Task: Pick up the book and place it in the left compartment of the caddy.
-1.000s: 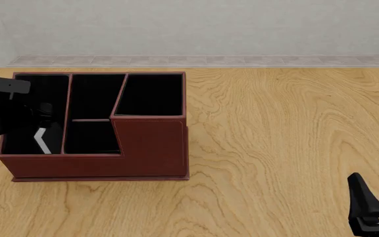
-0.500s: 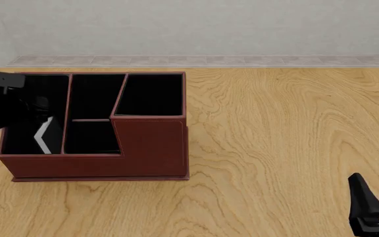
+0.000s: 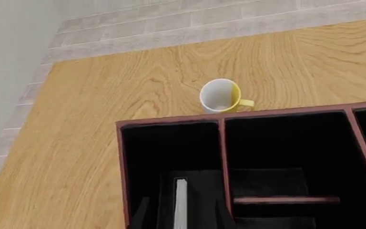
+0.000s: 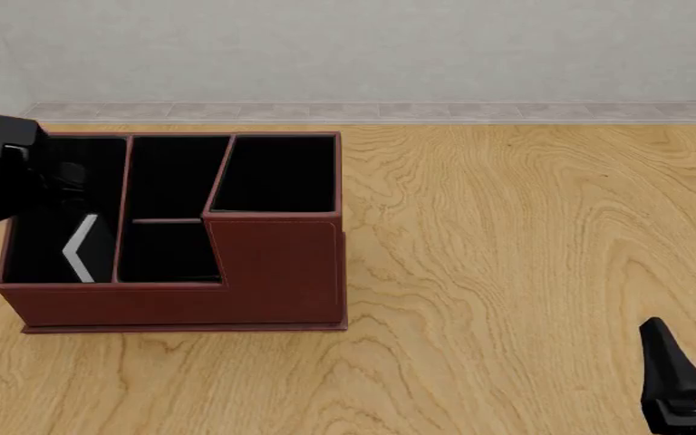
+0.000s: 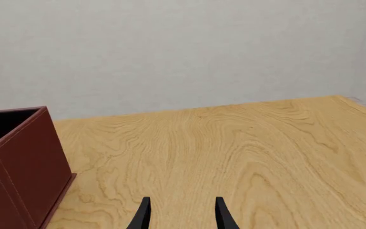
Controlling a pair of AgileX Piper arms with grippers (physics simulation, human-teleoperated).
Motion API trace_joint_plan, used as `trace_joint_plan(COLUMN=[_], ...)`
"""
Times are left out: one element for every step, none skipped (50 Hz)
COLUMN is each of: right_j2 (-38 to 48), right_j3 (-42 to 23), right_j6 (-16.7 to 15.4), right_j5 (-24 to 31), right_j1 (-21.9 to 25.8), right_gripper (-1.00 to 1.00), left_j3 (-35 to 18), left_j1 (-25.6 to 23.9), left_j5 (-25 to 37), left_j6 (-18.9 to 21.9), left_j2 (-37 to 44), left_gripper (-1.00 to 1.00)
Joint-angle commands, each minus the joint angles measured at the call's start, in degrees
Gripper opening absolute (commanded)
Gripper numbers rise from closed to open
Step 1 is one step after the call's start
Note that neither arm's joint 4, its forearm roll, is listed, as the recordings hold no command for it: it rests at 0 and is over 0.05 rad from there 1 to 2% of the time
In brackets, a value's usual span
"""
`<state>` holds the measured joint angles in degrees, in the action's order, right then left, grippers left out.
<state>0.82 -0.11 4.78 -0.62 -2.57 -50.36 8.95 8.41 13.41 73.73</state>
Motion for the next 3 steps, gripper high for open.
trace_joint_plan(right_j2=[-0.2, -0.2, -0.2], right_j3=[0.0, 0.0, 0.0], right_j6=[0.1, 0.1, 0.1], right_j5=[0.1, 0.1, 0.1], right_j1=[0.0, 0.0, 0.0], right_gripper=[1.00, 1.00, 1.00], left_j3=[-1.4, -1.6, -1.9], left_j1=[-0.2, -0.2, -0.2], left_j5=[1.6, 1.8, 2.1], left_j6=[0.4, 0.4, 0.3], left_j2=[-1.7, -1.9, -2.1], left_gripper=[1.00, 1.00, 1.00])
